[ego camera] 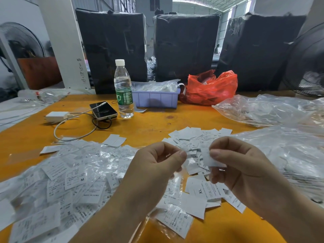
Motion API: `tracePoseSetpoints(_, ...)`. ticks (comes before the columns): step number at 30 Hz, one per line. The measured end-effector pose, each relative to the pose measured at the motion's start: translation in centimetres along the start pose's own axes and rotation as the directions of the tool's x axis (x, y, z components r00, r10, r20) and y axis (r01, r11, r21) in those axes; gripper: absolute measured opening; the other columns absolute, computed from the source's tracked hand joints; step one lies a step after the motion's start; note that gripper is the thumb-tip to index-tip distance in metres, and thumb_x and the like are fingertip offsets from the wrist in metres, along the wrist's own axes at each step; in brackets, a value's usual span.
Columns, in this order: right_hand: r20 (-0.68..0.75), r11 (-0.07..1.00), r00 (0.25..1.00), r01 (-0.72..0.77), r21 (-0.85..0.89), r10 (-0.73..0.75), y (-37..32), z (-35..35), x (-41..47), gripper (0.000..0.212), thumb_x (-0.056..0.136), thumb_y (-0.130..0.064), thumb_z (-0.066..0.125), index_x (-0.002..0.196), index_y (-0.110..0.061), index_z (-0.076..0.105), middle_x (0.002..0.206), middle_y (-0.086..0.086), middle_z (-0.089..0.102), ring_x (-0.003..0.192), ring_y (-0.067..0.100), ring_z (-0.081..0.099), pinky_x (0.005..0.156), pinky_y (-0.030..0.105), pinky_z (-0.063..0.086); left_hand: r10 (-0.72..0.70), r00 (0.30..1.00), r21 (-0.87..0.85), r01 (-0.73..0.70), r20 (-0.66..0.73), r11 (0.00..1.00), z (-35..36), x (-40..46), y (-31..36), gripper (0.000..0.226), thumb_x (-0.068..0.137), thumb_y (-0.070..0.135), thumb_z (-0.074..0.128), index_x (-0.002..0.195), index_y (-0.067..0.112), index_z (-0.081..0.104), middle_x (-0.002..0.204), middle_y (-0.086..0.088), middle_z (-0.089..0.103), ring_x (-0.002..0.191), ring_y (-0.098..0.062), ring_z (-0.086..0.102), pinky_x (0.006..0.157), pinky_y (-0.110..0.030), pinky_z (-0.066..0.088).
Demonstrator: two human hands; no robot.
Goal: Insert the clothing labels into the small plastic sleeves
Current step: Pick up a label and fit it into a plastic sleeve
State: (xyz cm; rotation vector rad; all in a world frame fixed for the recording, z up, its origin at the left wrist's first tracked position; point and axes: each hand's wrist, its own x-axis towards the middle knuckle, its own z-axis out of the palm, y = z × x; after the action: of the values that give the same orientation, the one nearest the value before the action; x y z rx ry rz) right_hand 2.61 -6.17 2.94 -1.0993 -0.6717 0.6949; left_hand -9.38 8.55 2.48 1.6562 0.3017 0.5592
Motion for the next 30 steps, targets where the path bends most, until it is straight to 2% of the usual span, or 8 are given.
tracePoseSetpoints(2, -0.033, 0.999, 0.999, -0.031, 0.015, 0.032, 0.28, -0.16, 0.11, 0.02, 0.061, -0.001, 0.072, 0.077, -0.013, 0.07, 0.066, 0.01, 0.062, 0.046, 0.022, 0.053, 0.043, 0.029, 0.049, 0.037, 0.999, 0.047, -0.036, -0.016, 0.998, -0.05, -0.09, -0.01, 0.015, 0.075, 0.047, 0.067, 0.078, 0.033, 0.071, 0.061, 0.011, 0.065, 0.054, 0.004, 0.056, 0.055, -0.009, 0.044)
tracePoseSetpoints(5, -0.015, 0.997, 0.997, -0.075, 0.019, 0.075, 0.56, -0.33, 0.15, 0.051, 0.061, 0.001, 0.07, 0.11, -0.013, 0.063, 0.075, 0.015, 0.067, 0.05, 0.022, 0.054, 0.044, 0.029, 0.048, 0.097, 0.995, 0.134, -0.092, -0.032, 0.987, 0.04, -0.23, -0.07, 0.009, 0.083, 0.04, 0.067, 0.078, 0.033, 0.069, 0.065, 0.013, 0.067, 0.06, 0.004, 0.06, 0.059, -0.008, 0.045)
tracePoseSetpoints(7, 0.021, 0.995, 0.995, -0.097, -0.015, 0.098, 0.56, -0.37, 0.19, 0.06, 0.062, 0.002, 0.069, 0.119, -0.013, 0.06, 0.078, 0.016, 0.068, 0.054, 0.021, 0.057, 0.044, 0.028, 0.047, 0.115, 0.993, 0.168, -0.108, -0.029, 0.98, 0.13, -0.26, -0.15, 0.01, 0.084, 0.039, 0.066, 0.077, 0.032, 0.069, 0.066, 0.012, 0.067, 0.062, 0.004, 0.06, 0.06, -0.008, 0.045)
tracePoseSetpoints(12, 0.105, 0.987, 0.987, -0.111, -0.113, 0.122, 0.39, -0.24, 0.1, 0.028, 0.062, -0.002, 0.064, 0.087, -0.01, 0.077, 0.074, 0.01, 0.064, 0.057, 0.017, 0.056, 0.047, 0.026, 0.046, 0.104, 0.994, 0.184, -0.1, -0.015, 0.978, 0.19, -0.22, -0.2, 0.012, 0.086, 0.042, 0.063, 0.079, 0.034, 0.068, 0.064, 0.011, 0.067, 0.06, 0.002, 0.059, 0.057, -0.011, 0.045)
tracePoseSetpoints(14, 0.108, 0.986, 0.986, -0.115, -0.121, 0.128, 0.43, -0.16, 0.08, 0.026, 0.062, -0.002, 0.064, 0.082, -0.011, 0.077, 0.074, 0.011, 0.064, 0.059, 0.017, 0.057, 0.047, 0.026, 0.047, 0.093, 0.996, 0.181, -0.089, -0.013, 0.979, 0.21, -0.15, -0.26, 0.014, 0.085, 0.044, 0.062, 0.079, 0.033, 0.068, 0.063, 0.01, 0.067, 0.057, 0.002, 0.057, 0.058, -0.017, 0.048)
tracePoseSetpoints(21, 0.088, 0.979, 0.981, -0.164, -0.123, 0.176, 0.52, -0.34, 0.22, 0.046, 0.06, 0.0, 0.064, 0.103, -0.016, 0.075, 0.082, 0.012, 0.066, 0.059, 0.02, 0.058, 0.05, 0.03, 0.049, 0.133, 0.991, 0.175, -0.125, -0.03, 0.977, 0.23, -0.12, -0.42, 0.014, 0.08, 0.049, 0.063, 0.081, 0.036, 0.068, 0.069, 0.006, 0.068, 0.06, 0.001, 0.059, 0.058, -0.016, 0.05)
tracePoseSetpoints(23, 0.075, 0.978, 0.978, -0.189, -0.09, 0.196, 0.53, -0.25, 0.2, 0.05, 0.059, 0.0, 0.064, 0.104, -0.017, 0.074, 0.076, 0.014, 0.062, 0.055, 0.023, 0.054, 0.049, 0.033, 0.047, 0.15, 0.988, 0.159, -0.141, -0.044, 0.977, 0.31, -0.09, -0.43, 0.003, 0.083, 0.039, 0.068, 0.083, 0.036, 0.068, 0.074, 0.009, 0.07, 0.066, 0.001, 0.063, 0.06, -0.013, 0.05)
tracePoseSetpoints(30, 0.163, 0.963, 0.952, -0.268, 0.035, 0.259, -0.01, 0.11, -0.5, 0.049, 0.061, -0.003, 0.053, 0.105, -0.01, 0.072, 0.064, 0.009, 0.054, 0.053, 0.018, 0.049, 0.049, 0.032, 0.042, 0.283, 0.957, 0.235, -0.262, -0.063, 0.936, 0.79, -0.52, -0.34, 0.014, 0.081, 0.025, 0.075, 0.086, 0.035, 0.067, 0.081, 0.017, 0.07, 0.083, 0.0, 0.066, 0.071, -0.006, 0.047)
